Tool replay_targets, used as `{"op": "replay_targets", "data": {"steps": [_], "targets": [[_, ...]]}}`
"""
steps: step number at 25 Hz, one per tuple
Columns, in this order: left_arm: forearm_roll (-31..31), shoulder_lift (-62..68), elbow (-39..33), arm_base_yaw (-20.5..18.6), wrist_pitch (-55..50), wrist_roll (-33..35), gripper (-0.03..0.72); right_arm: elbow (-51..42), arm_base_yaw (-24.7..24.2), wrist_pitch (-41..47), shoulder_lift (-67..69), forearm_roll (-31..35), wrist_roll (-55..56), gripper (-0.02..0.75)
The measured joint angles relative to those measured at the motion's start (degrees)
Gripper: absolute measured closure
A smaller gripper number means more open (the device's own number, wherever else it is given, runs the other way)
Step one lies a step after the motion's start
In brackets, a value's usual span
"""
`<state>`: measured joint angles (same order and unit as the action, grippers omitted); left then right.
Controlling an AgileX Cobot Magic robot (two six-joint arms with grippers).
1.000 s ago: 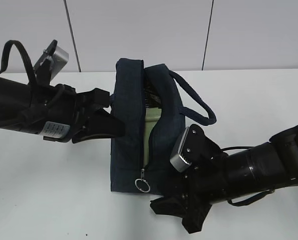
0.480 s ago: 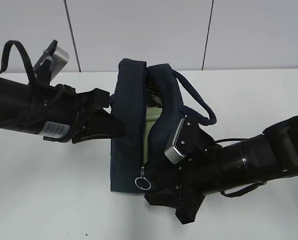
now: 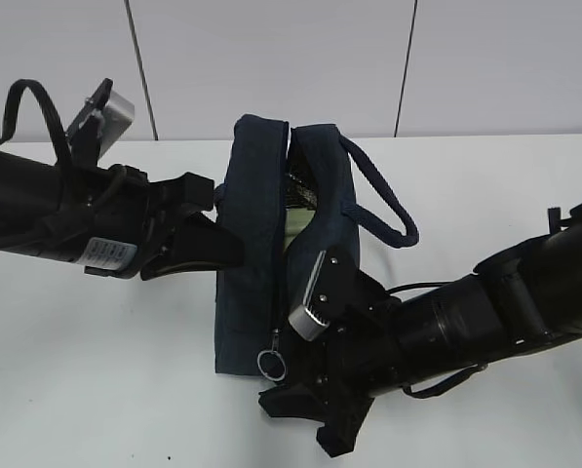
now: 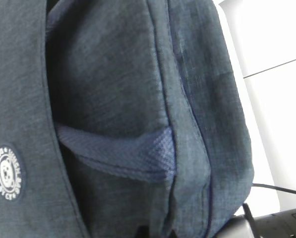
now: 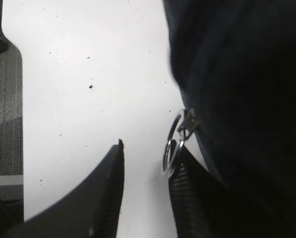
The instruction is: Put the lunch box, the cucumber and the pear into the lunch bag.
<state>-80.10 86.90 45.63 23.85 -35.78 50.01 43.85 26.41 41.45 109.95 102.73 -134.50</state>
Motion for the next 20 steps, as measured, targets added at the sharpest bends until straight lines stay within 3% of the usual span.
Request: {"op": "replay_targets", "data": {"steps": [20], "targets": [[0.3,0.0,0.0,0.0,-0.05,0.22,0.703,0.37,0.0,-0.4,-2.7,0.0,4.54,0.486]]}}
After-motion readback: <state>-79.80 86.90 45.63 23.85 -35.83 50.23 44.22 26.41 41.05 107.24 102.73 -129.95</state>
